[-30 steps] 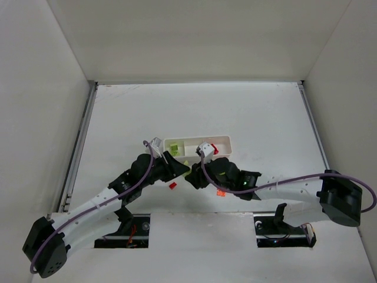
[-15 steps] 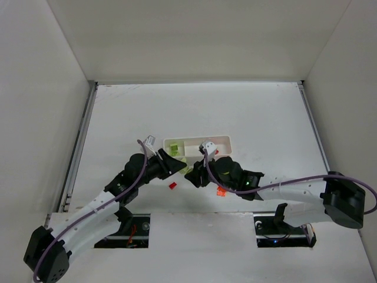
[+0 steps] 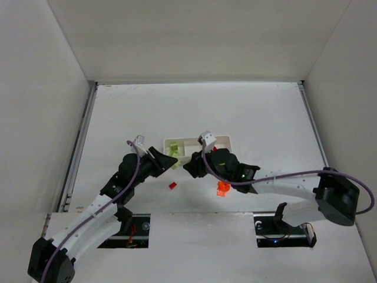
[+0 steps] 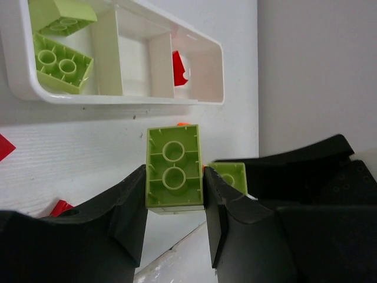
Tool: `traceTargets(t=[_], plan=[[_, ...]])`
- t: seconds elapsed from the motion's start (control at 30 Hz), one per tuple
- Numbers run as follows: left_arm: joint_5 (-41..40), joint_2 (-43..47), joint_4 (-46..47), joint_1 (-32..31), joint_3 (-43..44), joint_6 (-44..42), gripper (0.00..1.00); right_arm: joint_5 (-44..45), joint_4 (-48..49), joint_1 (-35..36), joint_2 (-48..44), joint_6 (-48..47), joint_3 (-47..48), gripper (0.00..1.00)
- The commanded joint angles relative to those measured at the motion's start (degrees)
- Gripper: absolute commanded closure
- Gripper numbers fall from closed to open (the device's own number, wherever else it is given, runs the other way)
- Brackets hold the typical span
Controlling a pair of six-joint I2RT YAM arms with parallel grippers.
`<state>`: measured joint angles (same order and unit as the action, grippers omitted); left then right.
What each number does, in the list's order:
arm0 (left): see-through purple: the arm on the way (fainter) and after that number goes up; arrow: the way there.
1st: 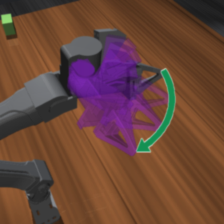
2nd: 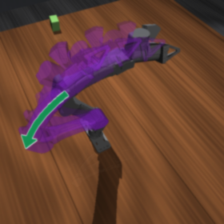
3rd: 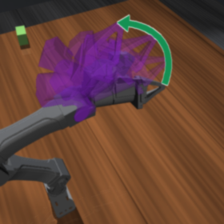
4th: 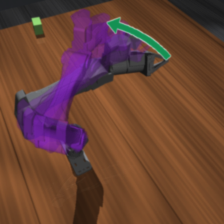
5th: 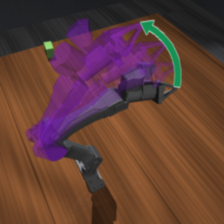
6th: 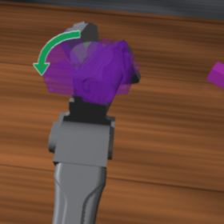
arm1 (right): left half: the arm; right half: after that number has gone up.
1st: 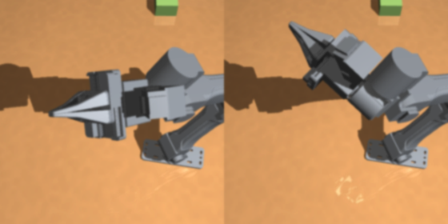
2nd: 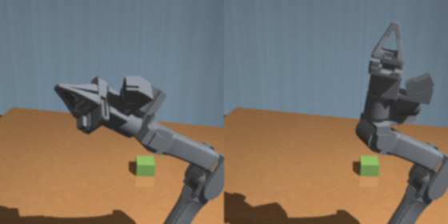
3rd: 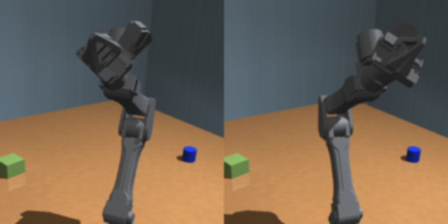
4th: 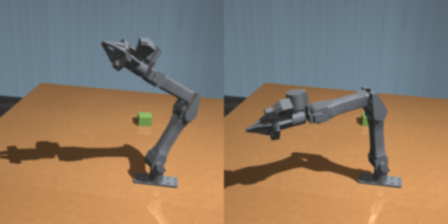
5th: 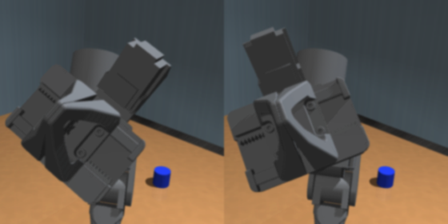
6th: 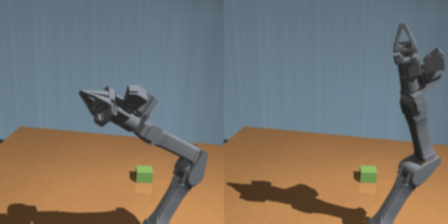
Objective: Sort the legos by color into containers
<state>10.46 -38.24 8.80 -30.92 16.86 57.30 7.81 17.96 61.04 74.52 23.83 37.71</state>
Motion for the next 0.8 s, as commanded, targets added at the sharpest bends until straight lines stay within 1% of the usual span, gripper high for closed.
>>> traceTargets(t=[0.0, 0.1, 0.2, 0.43, 0.5, 0.57, 0.67, 0.7, 0.77], plan=[[-2.45, 4.03, -1.14, 1.16, 1.68, -0.78, 0.93, 3.25, 1.82, -1.66, 6.31, -1.07, 7.36, 0.65], [-5.88, 8.52, -4.65, 2.30, 2.47, -1.49, 0.92, 4.05, 1.47, -2.72, 11.77, -1.86, 11.49, 0.65], [-7.29, 10.81, -7.21, 3.71, 3.61, -2.01, 0.92, 4.40, 1.56, -3.86, 16.69, -1.34, 15.27, 0.65], [-8.44, 11.78, -6.95, 6.18, 2.65, 0.27, 0.92, 6.34, 1.47, -4.57, 25.49, -1.25, 22.66, 0.63], [-8.79, 11.78, -5.64, 6.00, 1.86, 1.32, 0.91, 6.60, 1.47, -4.57, 27.51, -1.25, 24.24, 0.61], [-8.27, 11.26, -4.50, 6.18, 1.59, 2.11, 0.91, 6.60, 1.47, -4.57, 28.75, -0.90, 25.04, 0.56], [-7.65, 10.82, -3.97, 6.44, 1.77, 2.47, 0.91, 6.43, 1.38, -4.57, 29.10, -0.37, 25.48, 0.41], [-7.73, 10.82, -3.79, 6.44, 1.77, 2.64, 0.91, 6.34, 1.21, -4.57, 28.41, -0.46, 25.22, 0.37], [-7.56, 10.21, -3.18, 6.62, 1.94, 3.08, 0.91, 6.42, 1.20, -4.57, 26.56, -0.63, 23.99, 0.34]])
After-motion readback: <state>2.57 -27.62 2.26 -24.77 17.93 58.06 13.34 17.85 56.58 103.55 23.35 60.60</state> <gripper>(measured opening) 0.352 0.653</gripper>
